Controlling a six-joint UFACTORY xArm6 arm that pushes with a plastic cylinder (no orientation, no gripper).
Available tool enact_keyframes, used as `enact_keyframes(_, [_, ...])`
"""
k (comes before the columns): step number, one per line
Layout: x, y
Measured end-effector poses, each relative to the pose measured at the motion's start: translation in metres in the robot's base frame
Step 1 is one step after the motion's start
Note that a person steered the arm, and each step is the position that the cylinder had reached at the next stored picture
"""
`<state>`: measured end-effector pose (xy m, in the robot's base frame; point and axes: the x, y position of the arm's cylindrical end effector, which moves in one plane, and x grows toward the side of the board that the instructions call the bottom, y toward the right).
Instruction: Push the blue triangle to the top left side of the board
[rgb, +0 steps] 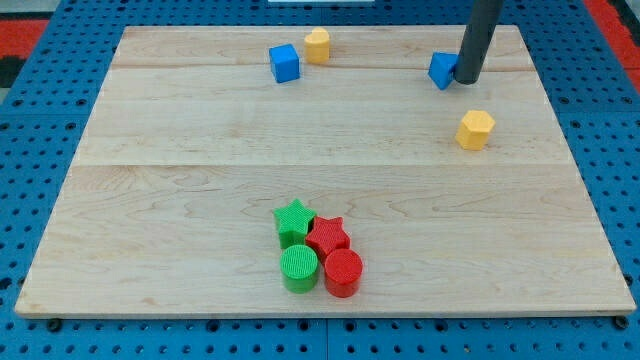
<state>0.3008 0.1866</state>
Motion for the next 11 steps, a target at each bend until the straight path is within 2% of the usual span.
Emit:
enact_keyframes(2, [-0.007,-0.009])
enact_keyframes(4, [-0.034,-0.019])
enact_keyframes(7, [-0.047,-0.072])
enact_keyframes(11, [-0.085,-0.071])
